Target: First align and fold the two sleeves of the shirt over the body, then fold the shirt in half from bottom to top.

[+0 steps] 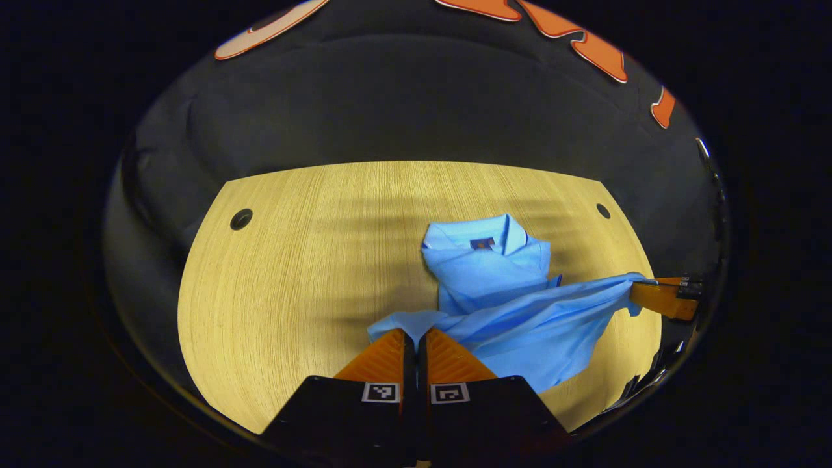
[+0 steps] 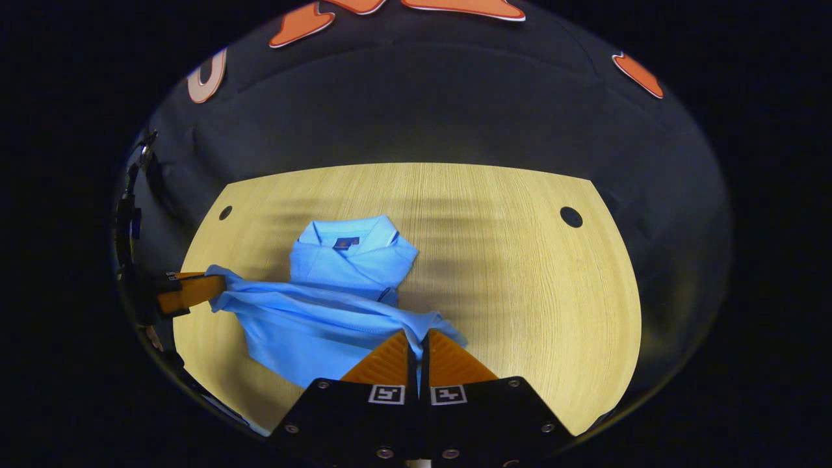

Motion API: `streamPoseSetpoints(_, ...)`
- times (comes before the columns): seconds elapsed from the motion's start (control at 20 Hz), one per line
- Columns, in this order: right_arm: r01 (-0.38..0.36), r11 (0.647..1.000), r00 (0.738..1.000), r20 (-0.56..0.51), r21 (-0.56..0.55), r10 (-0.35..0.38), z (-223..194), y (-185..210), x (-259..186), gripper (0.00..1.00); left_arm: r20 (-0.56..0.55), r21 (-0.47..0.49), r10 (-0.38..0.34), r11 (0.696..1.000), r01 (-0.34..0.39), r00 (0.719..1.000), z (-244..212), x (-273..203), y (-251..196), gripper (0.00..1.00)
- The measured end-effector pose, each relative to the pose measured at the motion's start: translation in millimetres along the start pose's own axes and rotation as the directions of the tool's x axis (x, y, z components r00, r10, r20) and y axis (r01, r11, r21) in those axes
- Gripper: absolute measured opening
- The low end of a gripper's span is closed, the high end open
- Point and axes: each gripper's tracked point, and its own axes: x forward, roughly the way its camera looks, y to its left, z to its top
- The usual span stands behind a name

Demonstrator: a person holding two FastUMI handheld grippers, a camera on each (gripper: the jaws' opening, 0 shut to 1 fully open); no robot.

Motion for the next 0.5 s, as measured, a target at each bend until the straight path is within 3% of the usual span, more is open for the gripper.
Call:
streamPoseSetpoints(0.3,0.033,0.999,0.999,0.018,-0.014,-0.032,36,-5,41,0.0,0.014,-0.002,0.017,1.0,-0.017,1.0,36,32,7,0.04)
streamPoseSetpoints(0.5,-0.007,0.999,1.0,0.005,0.041,0.007,43,1,66,0.0,0.01,-0.005,0.042,0.999,-0.042,0.999,42,58,21,0.02)
